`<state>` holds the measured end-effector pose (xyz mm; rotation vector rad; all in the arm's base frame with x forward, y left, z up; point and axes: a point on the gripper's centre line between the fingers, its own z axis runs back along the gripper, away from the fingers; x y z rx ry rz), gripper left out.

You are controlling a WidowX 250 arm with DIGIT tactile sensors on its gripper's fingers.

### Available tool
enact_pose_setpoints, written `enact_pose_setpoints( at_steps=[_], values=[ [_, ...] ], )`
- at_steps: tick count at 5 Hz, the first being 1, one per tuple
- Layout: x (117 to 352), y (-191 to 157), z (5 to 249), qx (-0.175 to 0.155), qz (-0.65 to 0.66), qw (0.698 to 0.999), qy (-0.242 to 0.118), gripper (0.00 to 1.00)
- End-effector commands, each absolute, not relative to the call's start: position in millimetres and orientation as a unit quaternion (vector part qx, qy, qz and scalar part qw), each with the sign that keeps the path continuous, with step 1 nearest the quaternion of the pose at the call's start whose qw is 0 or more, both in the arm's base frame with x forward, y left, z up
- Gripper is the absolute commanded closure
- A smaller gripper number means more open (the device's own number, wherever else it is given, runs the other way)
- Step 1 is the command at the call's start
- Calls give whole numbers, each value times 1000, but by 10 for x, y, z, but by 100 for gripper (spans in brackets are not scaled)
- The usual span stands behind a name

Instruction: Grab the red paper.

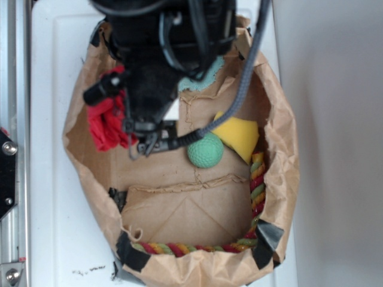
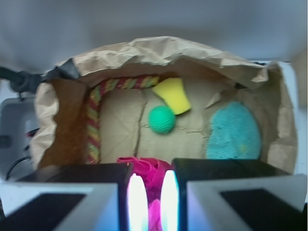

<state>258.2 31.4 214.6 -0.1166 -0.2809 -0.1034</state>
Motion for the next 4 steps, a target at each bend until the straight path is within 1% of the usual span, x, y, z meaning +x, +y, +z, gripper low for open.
enact_pose_setpoints(
  at_steps=[1,2,3,4],
  values=[
    [2642,198,2070,25,-44,983,-175,100],
    [2686,147,2051,39,-37,984,-169,100],
    [2723,163,2070,30,-31,986,-160,100],
    [2738,206,2082,25,-28,986,-160,100]
  ],
)
